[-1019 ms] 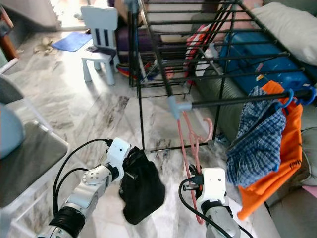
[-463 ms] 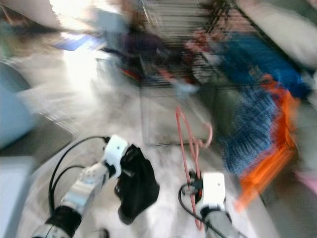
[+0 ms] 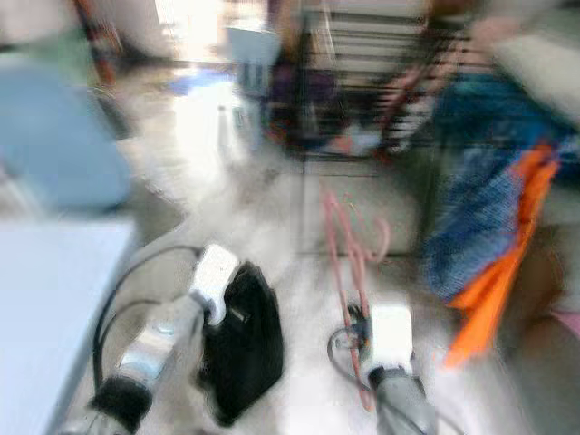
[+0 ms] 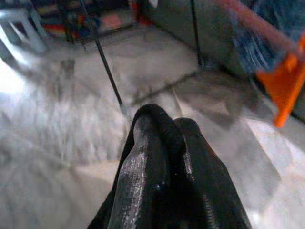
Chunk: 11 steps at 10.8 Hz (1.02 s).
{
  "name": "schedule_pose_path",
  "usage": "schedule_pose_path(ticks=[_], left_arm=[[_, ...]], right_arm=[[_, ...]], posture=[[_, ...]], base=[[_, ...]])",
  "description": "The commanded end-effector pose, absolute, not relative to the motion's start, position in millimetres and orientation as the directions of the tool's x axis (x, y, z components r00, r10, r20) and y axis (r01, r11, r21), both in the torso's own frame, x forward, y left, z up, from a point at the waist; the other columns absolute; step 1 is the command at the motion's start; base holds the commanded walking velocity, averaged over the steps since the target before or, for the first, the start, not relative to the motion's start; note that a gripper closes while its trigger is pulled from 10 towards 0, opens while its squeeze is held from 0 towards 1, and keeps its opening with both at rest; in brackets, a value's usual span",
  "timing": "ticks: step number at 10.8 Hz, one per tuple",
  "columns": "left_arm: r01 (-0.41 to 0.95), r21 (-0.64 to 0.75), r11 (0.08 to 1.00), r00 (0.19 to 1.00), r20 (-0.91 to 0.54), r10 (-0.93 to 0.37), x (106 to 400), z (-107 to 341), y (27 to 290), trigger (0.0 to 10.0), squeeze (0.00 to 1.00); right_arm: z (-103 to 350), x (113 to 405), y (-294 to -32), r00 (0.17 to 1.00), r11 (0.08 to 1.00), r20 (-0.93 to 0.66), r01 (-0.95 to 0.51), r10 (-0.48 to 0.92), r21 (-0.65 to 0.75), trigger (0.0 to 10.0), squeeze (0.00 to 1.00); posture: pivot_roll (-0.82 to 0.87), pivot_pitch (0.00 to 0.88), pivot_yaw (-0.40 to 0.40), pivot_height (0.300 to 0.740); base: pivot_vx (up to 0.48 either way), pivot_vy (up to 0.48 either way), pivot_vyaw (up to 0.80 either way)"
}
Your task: Hang hanger
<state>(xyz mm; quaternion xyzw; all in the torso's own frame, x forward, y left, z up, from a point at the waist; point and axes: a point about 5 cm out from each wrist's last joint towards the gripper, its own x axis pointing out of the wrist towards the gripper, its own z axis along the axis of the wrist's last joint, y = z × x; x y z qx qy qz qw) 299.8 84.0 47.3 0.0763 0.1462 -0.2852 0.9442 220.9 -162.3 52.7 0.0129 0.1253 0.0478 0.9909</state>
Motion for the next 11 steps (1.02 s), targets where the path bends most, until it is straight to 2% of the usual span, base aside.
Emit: schedule_pose_path(ticks=[1, 4, 6, 8, 11], left_arm=[[0.572, 0.085, 0.816, 0.802, -0.269, -0.534, 307, 62, 77, 10.0, 0.0], [0.598, 0.102, 0.795, 0.789, -0.248, -0.562, 307, 65, 74, 10.0, 0.0], [0.642, -0.003, 0.767, 0.751, -0.201, -0.629, 304, 68, 73, 10.0, 0.0], [0.674, -0.046, 0.737, 0.715, -0.209, -0.667, 299, 65, 70, 10.0, 0.0], [0.684, -0.06, 0.727, 0.704, -0.208, -0.679, 297, 64, 68, 10.0, 0.0]], right_arm=[[52, 220, -163, 0.963, 0.997, -0.257, -0.073, 0.078, 0.027, 10.0, 0.0], [52, 223, -158, 0.959, 0.997, -0.272, -0.074, 0.076, 0.016, 10.0, 0.0], [49, 220, -158, 0.954, 0.997, -0.29, -0.071, 0.07, 0.009, 10.0, 0.0], [44, 215, -157, 0.945, 0.998, -0.321, -0.067, 0.067, 0.013, 10.0, 0.0], [43, 216, -162, 0.942, 0.998, -0.331, -0.056, 0.055, 0.007, 10.0, 0.0]], posture=[[0.05, 0.0, -0.014, 0.74], [0.05, 0.0, -0.003, 0.74], [0.04, 0.0, -0.008, 0.74], [0.04, 0.0, -0.016, 0.74], [0.03, 0.0, -0.019, 0.74]], base=[[-0.277, 0.0, 0.0], [-0.174, 0.0, 0.0], [0.0, 0.0, 0.0], [0.0, 0.0, 0.0], [0.0, 0.0, -0.46]])
